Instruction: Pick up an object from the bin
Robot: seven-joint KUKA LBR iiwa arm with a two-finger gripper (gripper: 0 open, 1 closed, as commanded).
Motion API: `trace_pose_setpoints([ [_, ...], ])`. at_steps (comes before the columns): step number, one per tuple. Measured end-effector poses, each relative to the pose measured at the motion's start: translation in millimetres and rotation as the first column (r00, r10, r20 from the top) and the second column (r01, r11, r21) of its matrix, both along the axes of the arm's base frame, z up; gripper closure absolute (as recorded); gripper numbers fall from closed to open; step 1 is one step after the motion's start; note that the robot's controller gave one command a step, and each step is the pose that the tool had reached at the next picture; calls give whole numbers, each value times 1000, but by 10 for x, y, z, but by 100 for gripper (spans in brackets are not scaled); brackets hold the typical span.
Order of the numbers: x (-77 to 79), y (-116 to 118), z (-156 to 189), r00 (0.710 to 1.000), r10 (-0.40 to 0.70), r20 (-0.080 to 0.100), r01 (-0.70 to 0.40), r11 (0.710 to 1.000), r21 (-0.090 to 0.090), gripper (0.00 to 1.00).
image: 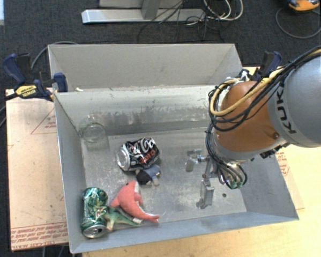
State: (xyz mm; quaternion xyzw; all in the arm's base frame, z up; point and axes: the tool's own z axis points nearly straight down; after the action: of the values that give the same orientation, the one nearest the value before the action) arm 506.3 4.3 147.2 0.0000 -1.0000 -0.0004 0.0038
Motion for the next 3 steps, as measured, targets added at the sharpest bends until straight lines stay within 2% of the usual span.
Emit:
trace_pose_setpoints([
  [1, 19, 0, 40, 1000, 0, 8, 0, 1000, 0, 0],
  [2, 239, 541, 1069, 1000, -31, 3, 31, 1000, 1, 0],
  [3, 400, 78, 1012, 982, -187, 11, 187, 982, 0, 0],
])
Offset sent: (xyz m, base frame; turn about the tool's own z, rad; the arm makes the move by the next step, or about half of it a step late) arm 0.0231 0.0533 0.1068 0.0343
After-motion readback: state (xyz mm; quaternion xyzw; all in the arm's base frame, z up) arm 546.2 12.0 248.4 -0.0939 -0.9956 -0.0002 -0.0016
